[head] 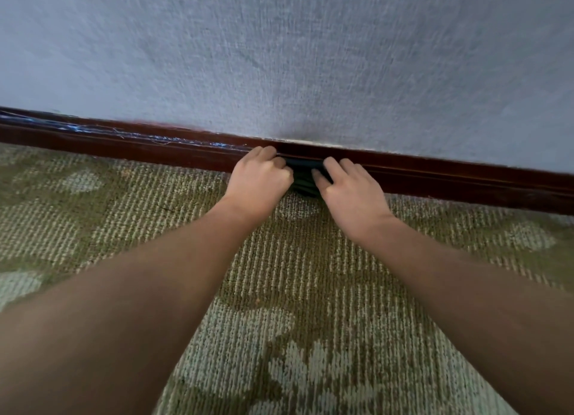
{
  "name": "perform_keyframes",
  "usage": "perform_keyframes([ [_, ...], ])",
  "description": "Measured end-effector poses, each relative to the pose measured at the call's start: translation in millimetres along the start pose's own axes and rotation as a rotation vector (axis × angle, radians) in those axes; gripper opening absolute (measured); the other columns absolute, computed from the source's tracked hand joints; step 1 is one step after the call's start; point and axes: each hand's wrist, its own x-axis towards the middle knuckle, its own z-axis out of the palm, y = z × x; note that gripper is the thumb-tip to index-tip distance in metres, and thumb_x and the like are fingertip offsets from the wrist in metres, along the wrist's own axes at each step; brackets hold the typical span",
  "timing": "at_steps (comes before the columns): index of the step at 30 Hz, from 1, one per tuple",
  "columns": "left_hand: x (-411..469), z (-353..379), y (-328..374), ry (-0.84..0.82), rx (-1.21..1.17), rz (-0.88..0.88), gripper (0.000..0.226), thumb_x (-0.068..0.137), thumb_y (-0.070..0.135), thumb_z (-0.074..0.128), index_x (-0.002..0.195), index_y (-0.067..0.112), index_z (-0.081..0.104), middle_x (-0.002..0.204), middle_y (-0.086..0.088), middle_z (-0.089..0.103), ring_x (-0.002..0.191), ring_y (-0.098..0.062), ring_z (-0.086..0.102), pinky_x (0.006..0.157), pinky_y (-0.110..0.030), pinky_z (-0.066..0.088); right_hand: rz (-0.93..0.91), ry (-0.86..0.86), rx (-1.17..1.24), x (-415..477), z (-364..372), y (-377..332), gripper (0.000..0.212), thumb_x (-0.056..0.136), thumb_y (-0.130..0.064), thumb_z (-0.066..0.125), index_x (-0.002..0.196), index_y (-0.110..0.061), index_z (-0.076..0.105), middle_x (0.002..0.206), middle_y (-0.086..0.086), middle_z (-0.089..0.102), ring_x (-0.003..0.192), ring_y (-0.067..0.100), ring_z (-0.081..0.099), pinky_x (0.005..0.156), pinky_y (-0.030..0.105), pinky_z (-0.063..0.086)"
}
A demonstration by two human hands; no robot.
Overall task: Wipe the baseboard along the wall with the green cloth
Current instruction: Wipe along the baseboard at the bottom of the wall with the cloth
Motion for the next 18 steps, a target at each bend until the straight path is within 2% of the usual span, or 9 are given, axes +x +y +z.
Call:
perform_keyframes([
  [2, -2, 3, 1, -0.039, -0.009, 0.03, 0.018, 0.043, -0.002, 0.08, 0.053, 0.009, 0.07, 0.05, -0.003, 0.063, 0.058, -0.023, 0.062, 0.057, -0.022, 0.05, -0.013, -0.002, -0.025, 1, 4, 0, 0.054, 0.09, -0.002, 0.045, 0.141, -0.001, 0.026, 0.132, 0.014, 0.031, 0.115, 0.03, 0.035, 0.097, 0.036, 0.029],
  [10, 0, 19, -1, -0.06, -0.047, 0.061, 0.019, 0.042, 0.0, 0.081, 0.054, 0.012, 0.071, 0.052, -0.001, 0.065, 0.06, -0.021, 0.063, 0.059, -0.021, 0.05, -0.033, -0.039, -0.012, 6, 15, -5, 0.051, 0.089, -0.002, 0.045, 0.139, -0.001, 0.031, 0.134, 0.014, 0.031, 0.116, 0.03, 0.036, 0.096, 0.035, 0.03],
  [13, 2, 25, 0, -0.104, -0.066, -0.007, 0.015, 0.054, -0.002, 0.076, 0.064, 0.009, 0.072, 0.061, -0.005, 0.068, 0.071, -0.024, 0.064, 0.068, -0.024, 0.049, -0.023, -0.055, 0.008, 8, 16, -6, 0.052, 0.088, -0.001, 0.048, 0.138, -0.002, 0.034, 0.135, 0.014, 0.03, 0.117, 0.03, 0.035, 0.097, 0.035, 0.03],
  [15, 1, 26, 0, -0.039, -0.075, -0.039, 0.015, 0.056, -0.004, 0.074, 0.065, 0.007, 0.072, 0.063, -0.006, 0.068, 0.074, -0.026, 0.063, 0.07, -0.026, 0.05, -0.015, -0.063, 0.024, 9, 14, -6, 0.053, 0.087, -0.001, 0.048, 0.138, -0.003, 0.034, 0.135, 0.014, 0.03, 0.118, 0.03, 0.035, 0.098, 0.035, 0.03],
  [18, 0, 29, -2, -0.141, -0.064, -0.066, 0.024, 0.08, -0.001, 0.055, 0.097, 0.009, 0.068, 0.096, -0.006, 0.068, 0.103, -0.025, 0.052, 0.093, -0.029, 0.036, 0.01, -0.064, 0.056, 8, 9, -7, 0.053, 0.086, -0.001, 0.05, 0.138, -0.006, 0.036, 0.133, 0.015, 0.032, 0.118, 0.03, 0.036, 0.099, 0.035, 0.031],
])
